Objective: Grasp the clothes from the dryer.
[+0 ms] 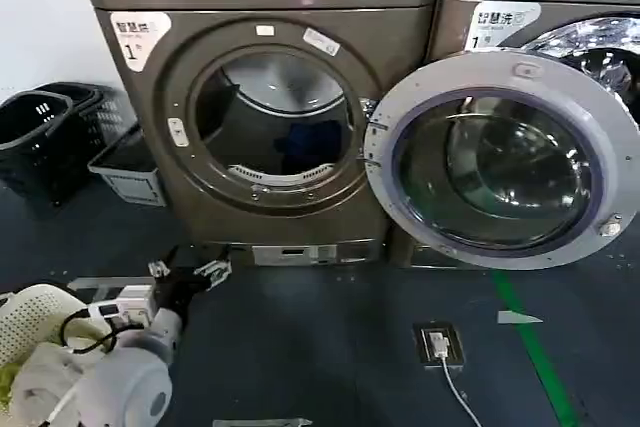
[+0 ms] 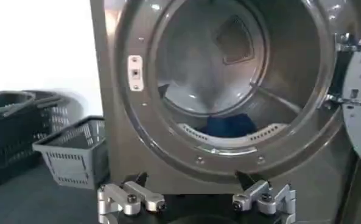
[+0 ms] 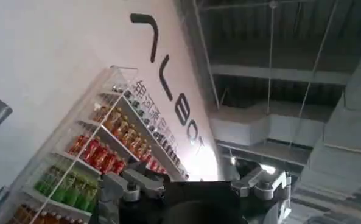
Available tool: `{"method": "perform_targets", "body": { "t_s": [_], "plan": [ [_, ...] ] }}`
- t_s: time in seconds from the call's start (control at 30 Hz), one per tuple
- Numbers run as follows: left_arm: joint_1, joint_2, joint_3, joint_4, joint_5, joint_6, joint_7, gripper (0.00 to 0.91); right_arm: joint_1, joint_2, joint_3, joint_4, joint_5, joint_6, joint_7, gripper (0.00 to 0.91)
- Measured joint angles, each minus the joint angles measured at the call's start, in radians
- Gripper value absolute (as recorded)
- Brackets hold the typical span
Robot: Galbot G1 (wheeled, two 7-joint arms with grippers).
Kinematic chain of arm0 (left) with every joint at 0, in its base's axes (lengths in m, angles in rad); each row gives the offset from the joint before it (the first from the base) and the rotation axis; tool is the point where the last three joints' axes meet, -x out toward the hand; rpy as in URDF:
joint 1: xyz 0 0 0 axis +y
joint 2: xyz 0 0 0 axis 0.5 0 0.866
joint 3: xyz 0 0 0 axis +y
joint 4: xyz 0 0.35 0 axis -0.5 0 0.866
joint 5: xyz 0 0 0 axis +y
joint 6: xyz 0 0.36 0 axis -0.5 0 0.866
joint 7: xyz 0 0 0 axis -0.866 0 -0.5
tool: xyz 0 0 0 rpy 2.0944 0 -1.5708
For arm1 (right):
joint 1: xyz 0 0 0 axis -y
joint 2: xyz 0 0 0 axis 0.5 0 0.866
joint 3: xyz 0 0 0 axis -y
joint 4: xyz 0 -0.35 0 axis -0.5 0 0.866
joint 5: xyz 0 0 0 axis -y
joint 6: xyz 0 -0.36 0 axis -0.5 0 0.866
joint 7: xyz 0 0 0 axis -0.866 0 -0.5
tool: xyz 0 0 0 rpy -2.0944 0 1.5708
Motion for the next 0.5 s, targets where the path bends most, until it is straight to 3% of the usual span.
{"method": "perform_targets", "body": {
  "t_s": [0.5],
  "plan": [
    [-0.019,-0.008,0.011,0.013,0.001,0.000,0.006,0.907,0.004,0.001,-0.003,-0.007,0.006,0.028,0.000,0.907]
  ]
}}
